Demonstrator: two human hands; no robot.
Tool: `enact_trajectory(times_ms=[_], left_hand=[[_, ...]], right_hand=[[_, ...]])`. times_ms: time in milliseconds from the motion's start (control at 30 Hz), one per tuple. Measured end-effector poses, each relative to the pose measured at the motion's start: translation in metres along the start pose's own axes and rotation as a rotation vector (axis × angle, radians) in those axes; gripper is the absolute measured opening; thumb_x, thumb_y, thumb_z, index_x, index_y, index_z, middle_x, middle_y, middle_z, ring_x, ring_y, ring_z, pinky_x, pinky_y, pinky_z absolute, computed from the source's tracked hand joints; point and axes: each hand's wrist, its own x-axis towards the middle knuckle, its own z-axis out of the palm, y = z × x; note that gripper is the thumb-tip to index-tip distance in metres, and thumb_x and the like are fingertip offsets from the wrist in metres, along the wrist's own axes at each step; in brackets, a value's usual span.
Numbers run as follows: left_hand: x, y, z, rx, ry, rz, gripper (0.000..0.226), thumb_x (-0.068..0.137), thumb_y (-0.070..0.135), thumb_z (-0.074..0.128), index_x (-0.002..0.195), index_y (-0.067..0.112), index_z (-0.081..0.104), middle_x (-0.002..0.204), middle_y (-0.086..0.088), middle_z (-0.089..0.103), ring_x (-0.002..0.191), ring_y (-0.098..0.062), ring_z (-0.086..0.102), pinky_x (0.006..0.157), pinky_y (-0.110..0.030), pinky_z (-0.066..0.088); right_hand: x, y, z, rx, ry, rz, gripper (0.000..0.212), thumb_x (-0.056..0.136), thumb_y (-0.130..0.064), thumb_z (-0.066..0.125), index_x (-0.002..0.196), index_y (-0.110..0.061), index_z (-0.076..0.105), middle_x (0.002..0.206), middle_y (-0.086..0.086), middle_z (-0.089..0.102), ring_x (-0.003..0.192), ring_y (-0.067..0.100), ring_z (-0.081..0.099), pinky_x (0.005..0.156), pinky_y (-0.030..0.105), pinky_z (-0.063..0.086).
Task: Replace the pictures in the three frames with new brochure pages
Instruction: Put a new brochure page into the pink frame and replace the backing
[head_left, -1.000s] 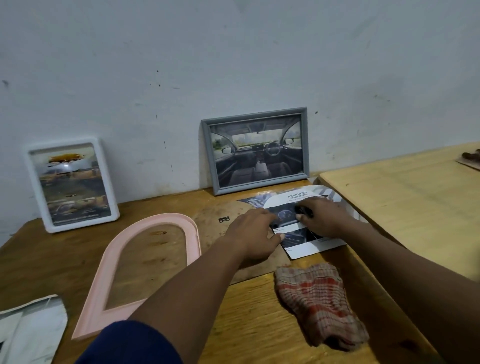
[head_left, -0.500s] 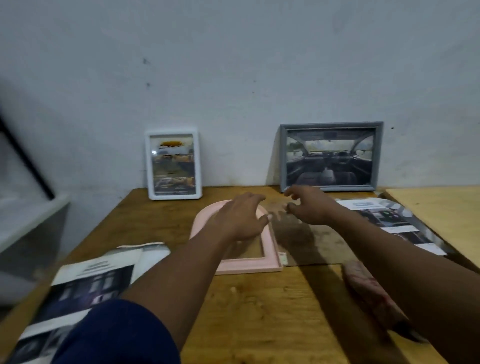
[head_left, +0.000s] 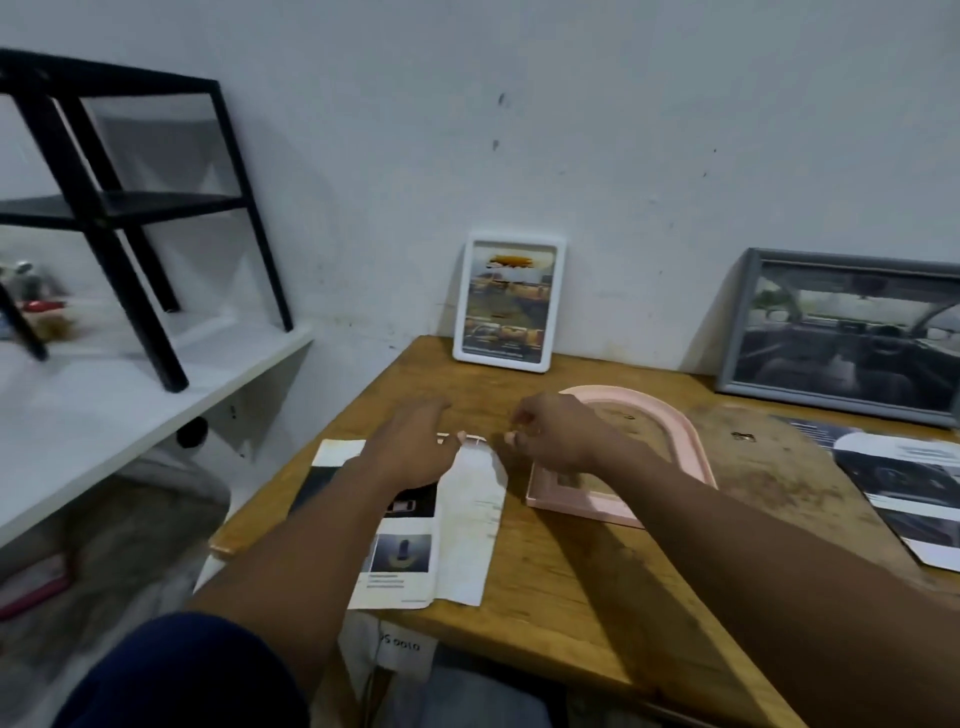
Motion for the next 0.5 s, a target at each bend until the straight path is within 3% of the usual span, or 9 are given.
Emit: enact_trajectory(times_ms=[133,200,333,400,500], left_hand=[[-0.009,-0.021,0.005,0.050,0.012,0.007,0.047,0.099,0.037,0.055,0.143,0.019,0.051,0.148,-0.007,0.049,0.132,-0.029,0.048,0.108,-0.045,0.042],[-0.015,-0.026,0.013,0.111,0.031,0.001,0.039,0.102,0.035,0.049,0.137,0.018,0.054,0.143,-0.008,0.054,0.127,-0.030,0.051,0.105,-0.045,0.044],[-0.023,-0.031,0.025,0.176,0.101,0.018,0.045,0.107,0.033,0.039,0.148,0.016,0.048,0.157,-0.007,0.043,0.146,-0.029,0.036,0.119,-0.043,0.030],[-0.022,-0.032,0.026,0.174,0.104,0.018,0.047,0.107,0.034,0.038,0.149,0.017,0.046,0.159,-0.006,0.041,0.148,-0.028,0.033,0.121,-0.043,0.028],[-0.022,-0.031,0.026,0.181,0.107,0.016,0.046,0.107,0.034,0.037,0.149,0.018,0.046,0.158,-0.005,0.042,0.148,-0.027,0.033,0.121,-0.042,0.028]], right_hand=[[0.004,-0.021,0.027,-0.136,-0.053,-0.065,0.033,0.093,-0.042,0.059,0.117,-0.021,0.062,0.116,0.002,0.064,0.105,0.025,0.057,0.092,0.047,0.048],[0.003,-0.027,0.039,-0.160,-0.063,-0.072,0.045,0.092,-0.046,0.060,0.132,-0.025,0.052,0.132,0.002,0.058,0.119,0.027,0.052,0.101,0.051,0.041],[-0.001,-0.035,0.052,-0.125,-0.027,-0.034,0.065,0.095,-0.043,0.059,0.150,-0.026,0.029,0.154,0.005,0.040,0.139,0.032,0.038,0.114,0.058,0.022],[-0.003,-0.040,0.057,-0.100,-0.009,-0.023,0.065,0.096,-0.038,0.058,0.151,-0.025,0.026,0.153,0.006,0.042,0.139,0.033,0.039,0.115,0.058,0.020],[-0.006,-0.046,0.064,-0.064,0.095,-0.028,0.053,0.095,-0.031,0.060,0.141,-0.024,0.037,0.140,0.005,0.055,0.127,0.032,0.050,0.111,0.055,0.026]])
